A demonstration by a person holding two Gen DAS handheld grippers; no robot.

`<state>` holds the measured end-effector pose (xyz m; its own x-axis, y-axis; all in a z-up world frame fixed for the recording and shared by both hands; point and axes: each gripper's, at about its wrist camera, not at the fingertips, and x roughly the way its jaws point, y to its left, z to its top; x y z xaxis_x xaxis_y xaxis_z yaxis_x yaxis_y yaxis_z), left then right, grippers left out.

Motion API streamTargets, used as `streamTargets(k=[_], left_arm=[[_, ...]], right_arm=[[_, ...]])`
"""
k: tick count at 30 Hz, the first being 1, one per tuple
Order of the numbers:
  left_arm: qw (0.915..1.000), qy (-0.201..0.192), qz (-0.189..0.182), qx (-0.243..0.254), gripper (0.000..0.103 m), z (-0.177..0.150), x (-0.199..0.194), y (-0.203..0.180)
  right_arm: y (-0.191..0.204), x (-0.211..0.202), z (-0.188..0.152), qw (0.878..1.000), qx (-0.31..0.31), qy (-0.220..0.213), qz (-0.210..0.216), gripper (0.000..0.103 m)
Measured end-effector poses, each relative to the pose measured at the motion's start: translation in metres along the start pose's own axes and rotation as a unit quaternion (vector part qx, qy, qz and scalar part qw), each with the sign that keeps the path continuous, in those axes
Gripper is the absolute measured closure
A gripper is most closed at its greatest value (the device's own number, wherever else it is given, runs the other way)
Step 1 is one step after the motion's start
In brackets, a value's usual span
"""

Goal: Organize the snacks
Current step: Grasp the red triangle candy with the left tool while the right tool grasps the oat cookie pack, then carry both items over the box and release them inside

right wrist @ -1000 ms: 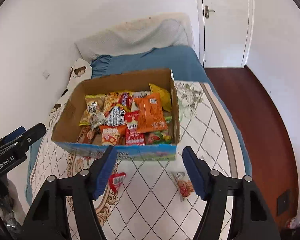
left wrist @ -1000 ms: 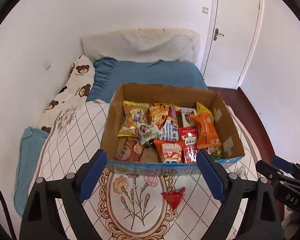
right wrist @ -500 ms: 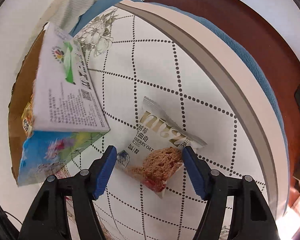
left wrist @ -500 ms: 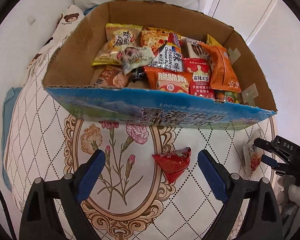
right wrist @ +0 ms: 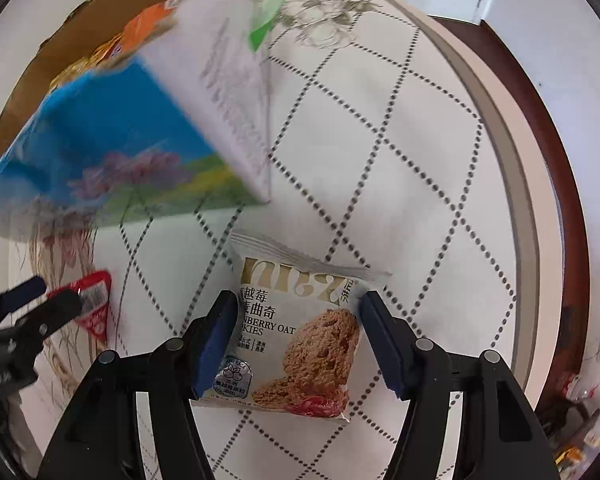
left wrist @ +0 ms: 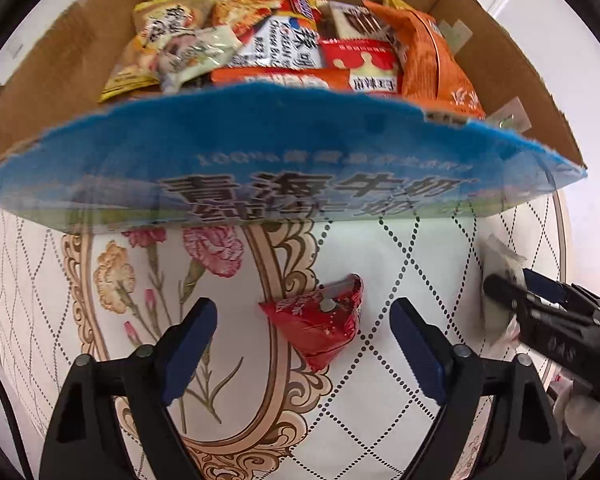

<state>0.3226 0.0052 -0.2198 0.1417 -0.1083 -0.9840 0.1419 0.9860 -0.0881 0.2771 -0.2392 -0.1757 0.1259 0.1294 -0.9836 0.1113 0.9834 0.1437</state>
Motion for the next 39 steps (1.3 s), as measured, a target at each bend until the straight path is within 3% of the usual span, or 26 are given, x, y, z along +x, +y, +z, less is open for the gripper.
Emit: streamTargets(k=[3, 5, 7, 12, 14, 17, 22, 31, 39], left_arm=[[0.9999, 0.014, -0.007, 0.006, 0.029, -0.004, 0.010, -0.004], [0.9996, 0.022, -0.011, 0.009, 0.047, -0.008, 0.017, -0.006], [0.9995, 0.026, -0.016, 0.010, 0.057, -0.010, 0.023, -0.007], [0.9994, 0.021, -0.025, 0.004, 0.059, -0.016, 0.022, -0.007], [0.9992, 0.024, -0.031, 0.001, 0.060, -0.032, 0.015, 0.003], [0.9989, 0.031, -0.033, -0.004, 0.060, -0.048, 0.009, 0.010], [0.9983, 0.043, -0.036, -0.014, 0.060, -0.086, 0.004, 0.025], [0.9947, 0.073, -0.058, -0.043, 0.059, -0.137, 0.018, 0.038], [0.9953, 0.072, -0.053, -0.037, 0.059, -0.140, 0.037, 0.034]], right_arm=[[0.000, -0.015, -0.010, 1.000, -0.001, -0.022, -0.015, 0.031], [-0.006, -0.025, -0.013, 0.999, 0.023, -0.033, 0.002, 0.018], [-0.014, -0.025, -0.013, 0.999, 0.040, -0.020, 0.016, 0.017], [-0.029, -0.003, -0.016, 0.999, 0.052, 0.005, 0.015, 0.017], [-0.032, 0.006, -0.019, 0.997, 0.067, 0.014, 0.033, 0.019], [-0.019, 0.010, -0.025, 0.999, 0.047, 0.008, 0.026, 0.035], [0.010, 0.009, -0.046, 1.000, -0.015, 0.009, 0.016, 0.045], [0.047, 0.004, -0.112, 0.994, -0.091, 0.040, 0.036, 0.045], [0.050, 0.017, -0.106, 0.996, -0.071, 0.046, 0.033, 0.044]])
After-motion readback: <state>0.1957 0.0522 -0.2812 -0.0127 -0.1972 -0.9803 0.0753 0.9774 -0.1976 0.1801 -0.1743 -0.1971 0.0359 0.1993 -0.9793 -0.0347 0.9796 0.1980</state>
